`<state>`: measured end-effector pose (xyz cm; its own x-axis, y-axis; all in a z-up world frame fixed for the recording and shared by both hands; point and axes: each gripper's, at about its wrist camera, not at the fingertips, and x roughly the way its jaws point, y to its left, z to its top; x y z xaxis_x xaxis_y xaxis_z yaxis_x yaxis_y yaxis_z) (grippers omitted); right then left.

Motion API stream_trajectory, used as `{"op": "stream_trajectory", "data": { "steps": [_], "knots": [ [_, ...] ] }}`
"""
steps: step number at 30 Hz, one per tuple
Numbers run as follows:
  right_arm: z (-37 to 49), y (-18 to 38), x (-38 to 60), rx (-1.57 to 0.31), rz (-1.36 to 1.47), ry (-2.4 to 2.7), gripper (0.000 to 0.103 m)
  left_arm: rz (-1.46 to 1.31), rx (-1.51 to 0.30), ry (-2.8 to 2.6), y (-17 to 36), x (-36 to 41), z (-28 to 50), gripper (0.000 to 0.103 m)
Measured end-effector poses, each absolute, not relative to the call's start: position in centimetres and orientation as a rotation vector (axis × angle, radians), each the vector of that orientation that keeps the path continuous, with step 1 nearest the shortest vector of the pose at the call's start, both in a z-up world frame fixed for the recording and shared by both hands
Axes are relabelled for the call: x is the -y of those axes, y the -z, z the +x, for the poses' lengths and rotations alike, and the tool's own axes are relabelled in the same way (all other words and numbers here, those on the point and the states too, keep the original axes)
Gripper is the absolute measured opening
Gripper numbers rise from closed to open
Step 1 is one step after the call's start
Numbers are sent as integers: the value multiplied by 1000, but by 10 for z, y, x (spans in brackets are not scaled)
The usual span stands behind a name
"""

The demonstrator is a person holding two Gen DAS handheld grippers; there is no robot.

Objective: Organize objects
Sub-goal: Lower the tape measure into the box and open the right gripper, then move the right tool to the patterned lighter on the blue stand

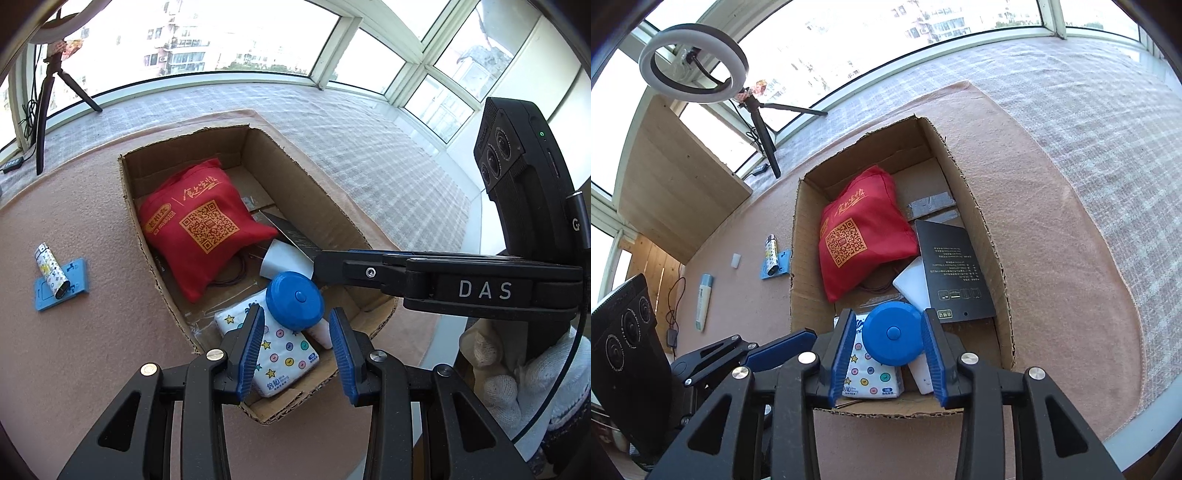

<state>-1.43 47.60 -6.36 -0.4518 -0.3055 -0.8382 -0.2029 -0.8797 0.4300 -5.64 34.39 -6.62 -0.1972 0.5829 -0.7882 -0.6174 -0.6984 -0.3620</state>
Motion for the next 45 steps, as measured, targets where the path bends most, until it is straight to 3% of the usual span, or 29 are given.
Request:
{"op": "stream_trajectory", "data": {
  "steps": [9, 31, 45],
  "knots": [
    [-19, 58, -454, 724, 1570, 2489, 45, -1282, -20, -2017, 63, -311, -54, 40],
    [-103, 49, -325, 512, 1500, 2349, 48, -1436, 187, -2355, 73, -101, -82, 40],
    [-180, 85, -289, 495, 1674, 2268, 48, -1445, 90, -2456, 55, -35, -159, 41]
  ]
}}
